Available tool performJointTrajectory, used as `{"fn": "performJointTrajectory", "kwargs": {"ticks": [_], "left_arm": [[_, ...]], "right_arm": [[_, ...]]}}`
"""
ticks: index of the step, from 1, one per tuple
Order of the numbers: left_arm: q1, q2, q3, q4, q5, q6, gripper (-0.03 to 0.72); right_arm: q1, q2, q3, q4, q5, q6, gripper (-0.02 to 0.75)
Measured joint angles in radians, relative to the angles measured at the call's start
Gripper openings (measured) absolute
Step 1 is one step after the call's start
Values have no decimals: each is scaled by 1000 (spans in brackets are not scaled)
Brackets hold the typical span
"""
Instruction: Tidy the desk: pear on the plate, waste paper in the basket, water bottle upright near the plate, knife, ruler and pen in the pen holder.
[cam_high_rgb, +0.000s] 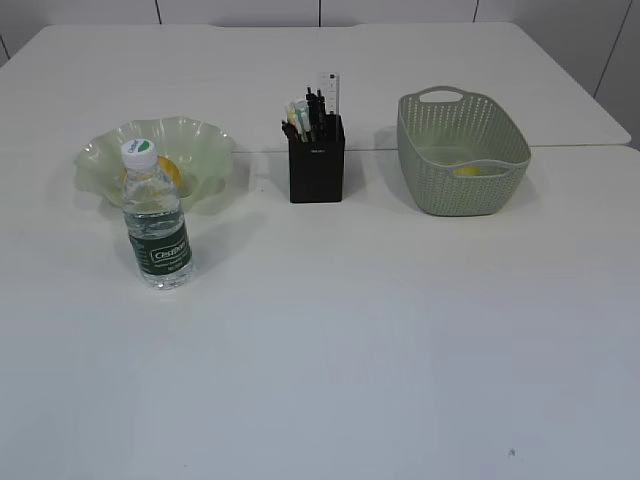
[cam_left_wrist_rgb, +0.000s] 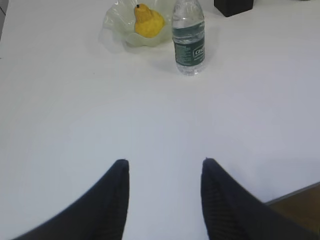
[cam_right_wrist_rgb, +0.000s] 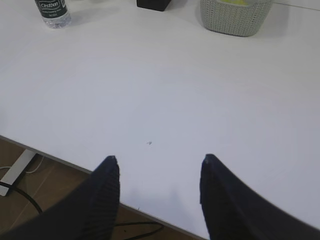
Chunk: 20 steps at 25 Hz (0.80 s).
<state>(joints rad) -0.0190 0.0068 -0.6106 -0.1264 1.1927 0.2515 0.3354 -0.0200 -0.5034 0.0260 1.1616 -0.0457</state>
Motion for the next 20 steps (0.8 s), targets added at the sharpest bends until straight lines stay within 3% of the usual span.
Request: {"fn": "performJointTrajectory", "kwargs": {"ticks": [6,20], "left_arm": [[0,0,80,-3,-43,13,330],[0,0,82,-3,-59,13,330]], "right_arm": [[0,0,2,2,-2,0,386],[0,0,2,4,-6,-2,386]]}}
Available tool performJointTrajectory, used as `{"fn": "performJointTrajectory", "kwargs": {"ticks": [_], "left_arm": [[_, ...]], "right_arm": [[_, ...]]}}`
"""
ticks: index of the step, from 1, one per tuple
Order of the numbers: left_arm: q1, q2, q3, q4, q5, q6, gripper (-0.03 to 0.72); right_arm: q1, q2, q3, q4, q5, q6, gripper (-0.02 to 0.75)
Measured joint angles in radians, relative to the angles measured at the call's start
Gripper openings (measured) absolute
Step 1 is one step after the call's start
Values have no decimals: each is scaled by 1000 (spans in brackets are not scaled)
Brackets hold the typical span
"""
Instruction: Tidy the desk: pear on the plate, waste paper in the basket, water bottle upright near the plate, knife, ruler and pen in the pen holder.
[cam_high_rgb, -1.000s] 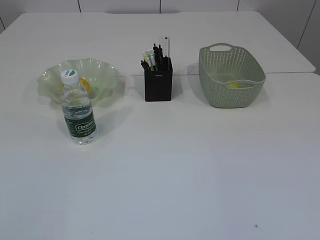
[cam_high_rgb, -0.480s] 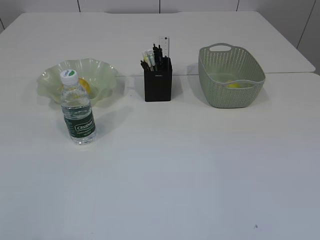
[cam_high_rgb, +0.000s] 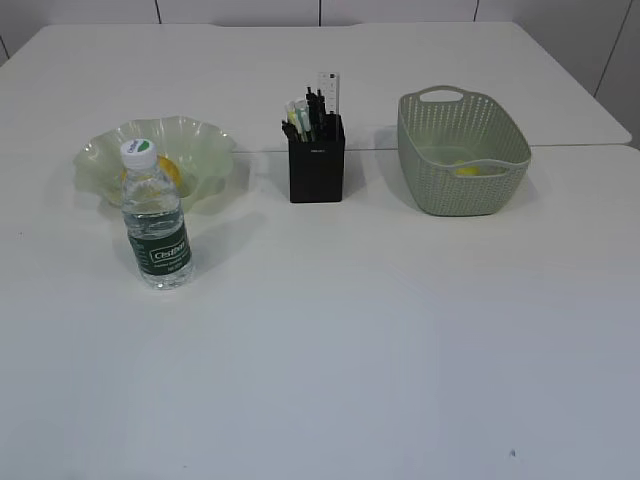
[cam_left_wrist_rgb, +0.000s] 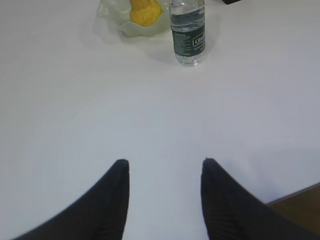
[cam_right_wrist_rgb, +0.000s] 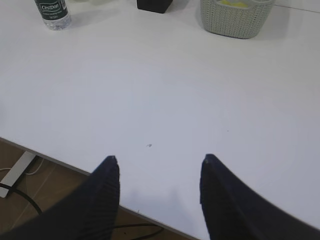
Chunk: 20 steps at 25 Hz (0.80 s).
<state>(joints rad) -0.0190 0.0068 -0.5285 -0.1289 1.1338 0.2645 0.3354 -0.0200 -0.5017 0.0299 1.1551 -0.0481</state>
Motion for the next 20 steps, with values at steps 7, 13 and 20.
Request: {"fn": "performJointTrajectory", "kwargs": {"ticks": [7,13,20], "left_arm": [[0,0,0,-13,0,0,330],[4,0,0,-20,0,0,330],[65,0,0,-20,0,0,330]], "right_arm": [[-3,0,0,0,0,0,386],[-105,0,0,-6,0,0,386],[-244,0,0,-6,0,0,386]]}}
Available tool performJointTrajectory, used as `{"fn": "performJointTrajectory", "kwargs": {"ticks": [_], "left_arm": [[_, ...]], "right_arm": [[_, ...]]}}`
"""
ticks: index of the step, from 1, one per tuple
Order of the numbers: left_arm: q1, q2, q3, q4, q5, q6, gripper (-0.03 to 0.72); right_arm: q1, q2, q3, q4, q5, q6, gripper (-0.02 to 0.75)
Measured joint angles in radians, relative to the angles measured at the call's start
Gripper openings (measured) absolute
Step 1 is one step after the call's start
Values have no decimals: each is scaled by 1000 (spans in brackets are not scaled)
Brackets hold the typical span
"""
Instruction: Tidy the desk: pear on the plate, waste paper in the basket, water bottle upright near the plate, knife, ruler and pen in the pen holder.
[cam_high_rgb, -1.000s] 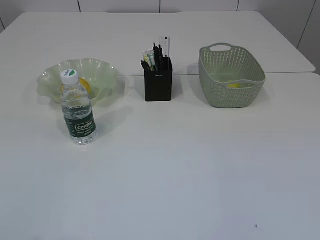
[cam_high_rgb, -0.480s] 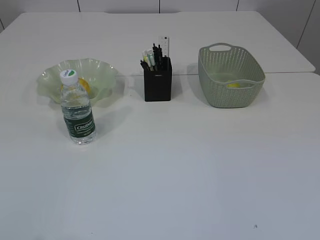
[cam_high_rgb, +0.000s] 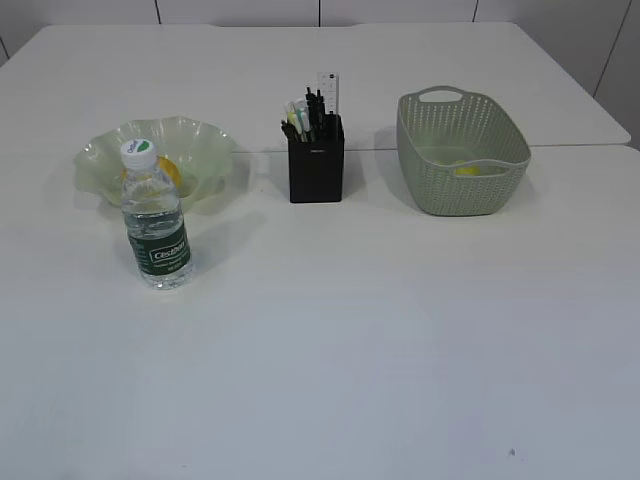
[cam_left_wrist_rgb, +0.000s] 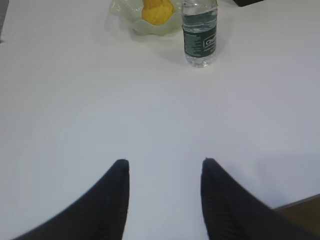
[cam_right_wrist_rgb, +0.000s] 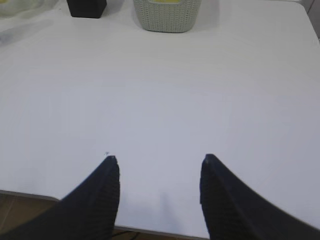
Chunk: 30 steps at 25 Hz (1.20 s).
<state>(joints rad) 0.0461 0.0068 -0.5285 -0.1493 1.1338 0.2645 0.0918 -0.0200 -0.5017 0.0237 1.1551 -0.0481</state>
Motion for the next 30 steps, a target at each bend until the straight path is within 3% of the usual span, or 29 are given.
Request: {"fn": "performJointTrajectory", "kwargs": {"ticks": [30], "left_arm": [[12,0,0,-2,0,0,330]], "right_arm": [[-35,0,0,-2,0,-1,386]]}}
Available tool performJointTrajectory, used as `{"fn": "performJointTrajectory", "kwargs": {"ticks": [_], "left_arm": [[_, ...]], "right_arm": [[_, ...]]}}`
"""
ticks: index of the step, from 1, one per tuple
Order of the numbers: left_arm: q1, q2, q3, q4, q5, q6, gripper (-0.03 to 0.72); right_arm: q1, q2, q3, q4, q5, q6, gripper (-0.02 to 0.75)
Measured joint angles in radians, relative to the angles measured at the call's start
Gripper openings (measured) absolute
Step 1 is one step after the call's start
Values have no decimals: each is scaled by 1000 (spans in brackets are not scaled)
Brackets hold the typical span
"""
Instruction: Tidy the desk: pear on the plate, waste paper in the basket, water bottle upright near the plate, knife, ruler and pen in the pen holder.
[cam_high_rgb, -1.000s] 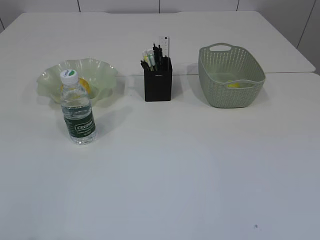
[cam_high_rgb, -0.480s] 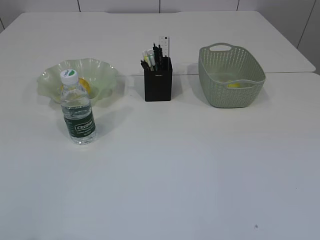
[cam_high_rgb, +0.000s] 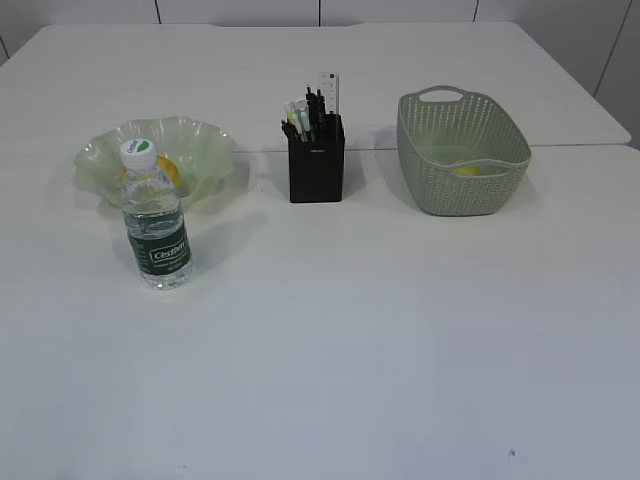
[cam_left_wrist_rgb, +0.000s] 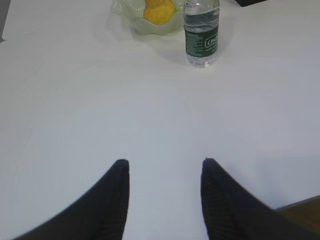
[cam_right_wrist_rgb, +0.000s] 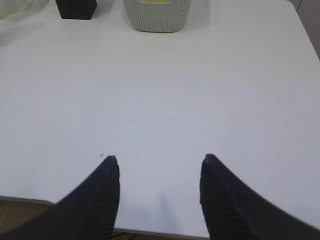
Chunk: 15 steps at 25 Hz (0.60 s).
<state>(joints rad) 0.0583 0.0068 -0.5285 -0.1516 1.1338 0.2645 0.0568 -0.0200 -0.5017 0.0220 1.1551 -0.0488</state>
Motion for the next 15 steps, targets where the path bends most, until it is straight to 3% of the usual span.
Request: {"fn": "performJointTrajectory", "kwargs": {"ticks": [9,15], "left_arm": [[0,0,0,0,0,0,334],[0,0,0,0,0,0,428]], "right_arm": [[0,0,0,0,0,0,387],[0,0,0,0,0,0,387]]}}
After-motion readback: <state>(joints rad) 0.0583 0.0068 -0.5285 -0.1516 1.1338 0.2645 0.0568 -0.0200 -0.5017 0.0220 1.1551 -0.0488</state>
